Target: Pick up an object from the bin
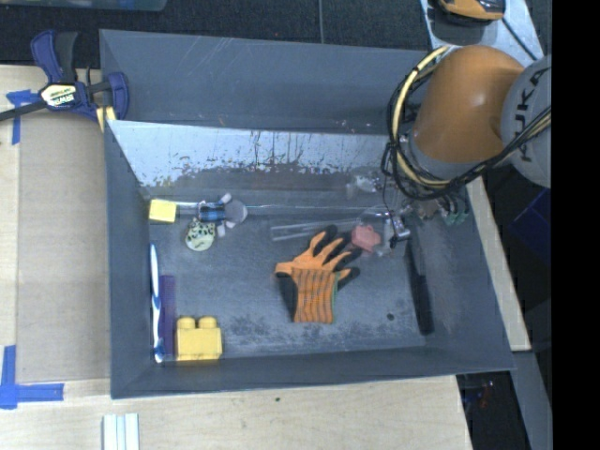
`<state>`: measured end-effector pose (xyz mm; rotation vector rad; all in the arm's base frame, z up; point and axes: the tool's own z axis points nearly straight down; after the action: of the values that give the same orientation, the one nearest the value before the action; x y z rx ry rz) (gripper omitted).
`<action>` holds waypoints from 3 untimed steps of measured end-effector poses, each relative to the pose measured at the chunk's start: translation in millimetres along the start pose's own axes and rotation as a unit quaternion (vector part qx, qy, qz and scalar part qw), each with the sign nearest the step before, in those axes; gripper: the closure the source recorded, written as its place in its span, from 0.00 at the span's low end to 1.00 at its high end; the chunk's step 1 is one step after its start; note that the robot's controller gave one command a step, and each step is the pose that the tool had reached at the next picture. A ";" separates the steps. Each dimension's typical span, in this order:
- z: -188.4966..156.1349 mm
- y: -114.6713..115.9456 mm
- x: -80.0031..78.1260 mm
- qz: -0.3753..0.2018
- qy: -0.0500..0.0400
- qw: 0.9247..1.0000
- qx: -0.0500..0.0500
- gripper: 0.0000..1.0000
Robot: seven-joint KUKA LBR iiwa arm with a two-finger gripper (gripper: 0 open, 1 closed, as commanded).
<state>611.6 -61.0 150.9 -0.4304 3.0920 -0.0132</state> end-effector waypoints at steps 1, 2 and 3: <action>23.9 57.3 -4.5 -0.013 0.008 1.000 -0.006 0.00; 70.6 65.9 -18.1 -0.112 -0.001 0.994 0.000 0.00; 76.9 72.4 -15.7 -0.092 0.001 0.996 -0.004 1.00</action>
Offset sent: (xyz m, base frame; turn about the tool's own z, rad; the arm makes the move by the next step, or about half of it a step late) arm 0.0007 0.0714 -0.0809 -0.2607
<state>608.5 12.4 73.5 -0.7149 3.0429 -0.0032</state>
